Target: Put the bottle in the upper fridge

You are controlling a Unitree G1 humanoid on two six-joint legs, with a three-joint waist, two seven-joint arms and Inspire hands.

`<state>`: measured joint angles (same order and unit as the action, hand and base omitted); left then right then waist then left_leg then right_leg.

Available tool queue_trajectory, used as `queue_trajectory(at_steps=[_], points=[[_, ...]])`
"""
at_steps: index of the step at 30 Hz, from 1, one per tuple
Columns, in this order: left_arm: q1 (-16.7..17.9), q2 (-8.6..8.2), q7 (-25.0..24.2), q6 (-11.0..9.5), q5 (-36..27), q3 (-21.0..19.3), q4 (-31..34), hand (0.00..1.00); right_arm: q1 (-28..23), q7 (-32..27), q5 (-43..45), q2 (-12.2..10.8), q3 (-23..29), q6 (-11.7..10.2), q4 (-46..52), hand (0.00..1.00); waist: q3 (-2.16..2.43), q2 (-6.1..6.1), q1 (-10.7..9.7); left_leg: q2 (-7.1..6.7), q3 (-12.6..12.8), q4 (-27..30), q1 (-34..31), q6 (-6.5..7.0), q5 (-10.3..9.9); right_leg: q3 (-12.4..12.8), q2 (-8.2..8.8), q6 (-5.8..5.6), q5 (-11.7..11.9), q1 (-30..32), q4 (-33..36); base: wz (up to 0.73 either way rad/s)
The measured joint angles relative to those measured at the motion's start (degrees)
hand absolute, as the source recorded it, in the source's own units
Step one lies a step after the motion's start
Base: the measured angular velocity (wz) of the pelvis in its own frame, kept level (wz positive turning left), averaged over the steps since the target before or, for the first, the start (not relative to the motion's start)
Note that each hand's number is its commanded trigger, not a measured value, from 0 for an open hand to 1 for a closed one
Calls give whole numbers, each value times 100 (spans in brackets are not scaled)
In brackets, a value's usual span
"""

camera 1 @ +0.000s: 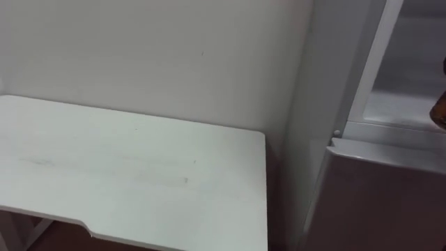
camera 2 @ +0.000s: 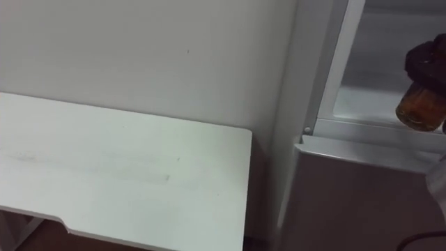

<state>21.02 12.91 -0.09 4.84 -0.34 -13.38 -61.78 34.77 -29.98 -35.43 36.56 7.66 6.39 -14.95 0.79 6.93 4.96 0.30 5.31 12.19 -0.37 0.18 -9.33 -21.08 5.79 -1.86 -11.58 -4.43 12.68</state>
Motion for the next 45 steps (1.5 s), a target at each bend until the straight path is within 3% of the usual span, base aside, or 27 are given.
queue_trajectory(at_steps=[5, 9, 15, 19, 26, 30, 38, 45], points=[[-43, 79, -4, 11, 0, 16, 137, 0, 702, -222, 2, 34, -204, 45, -816, 100, -4, 15, -1, 23, -124, 189, -419, -2, -1, -119, -17, 45, 34, 298, 39, 13], [-57, 244, 33, -3, -11, 22, 202, 0, 1111, -477, 2, 215, -492, 22, -1192, 100, -41, 65, 128, 61, -143, 271, -653, -12, 4, -124, -41, 65, 47, 504, 90, 2], [-287, 274, 192, -18, -6, 301, 444, 0, 1713, -921, 156, 243, -830, -278, -1686, 100, -148, 5, 161, 133, -309, 619, -1195, -32, -25, -279, -122, 159, 113, 793, 100, 12], [-361, 389, 213, -12, -27, 438, 522, 0, 1881, -1080, 184, 268, -1108, -506, -1856, 100, -152, -12, 252, 227, -334, 776, -1428, -67, -48, -283, -200, 223, 167, 959, 106, 0], [-357, 398, 209, -2, -27, 568, 720, 0, 1914, -1158, 182, 341, -1107, -674, -2121, 100, -125, -70, 360, 235, -389, 847, -1501, -81, -42, -282, -230, 237, 176, 985, 95, 2], [-358, 439, 198, -11, -142, 756, 701, 0, 1938, -1144, 166, 344, -1157, -894, -2373, 100, -123, -67, 409, 236, -389, 885, -1496, -79, -40, -302, -232, 237, 176, 956, 87, 1], [-358, 436, 198, 31, -463, 827, 652, 0, 2246, -840, -138, 382, -1233, -1091, -3050, 100, -191, -175, 484, 274, -421, 968, -1536, -88, -43, -341, -256, 264, 176, 955, 90, 1], [-371, 439, 198, 111, -712, 904, 661, 0, 2377, -591, -315, 395, -1233, -1182, -3294, 100, -127, -320, 494, 285, -453, 1034, -1568, -89, -42, -337, -268, 277, 169, 968, 98, 1]])
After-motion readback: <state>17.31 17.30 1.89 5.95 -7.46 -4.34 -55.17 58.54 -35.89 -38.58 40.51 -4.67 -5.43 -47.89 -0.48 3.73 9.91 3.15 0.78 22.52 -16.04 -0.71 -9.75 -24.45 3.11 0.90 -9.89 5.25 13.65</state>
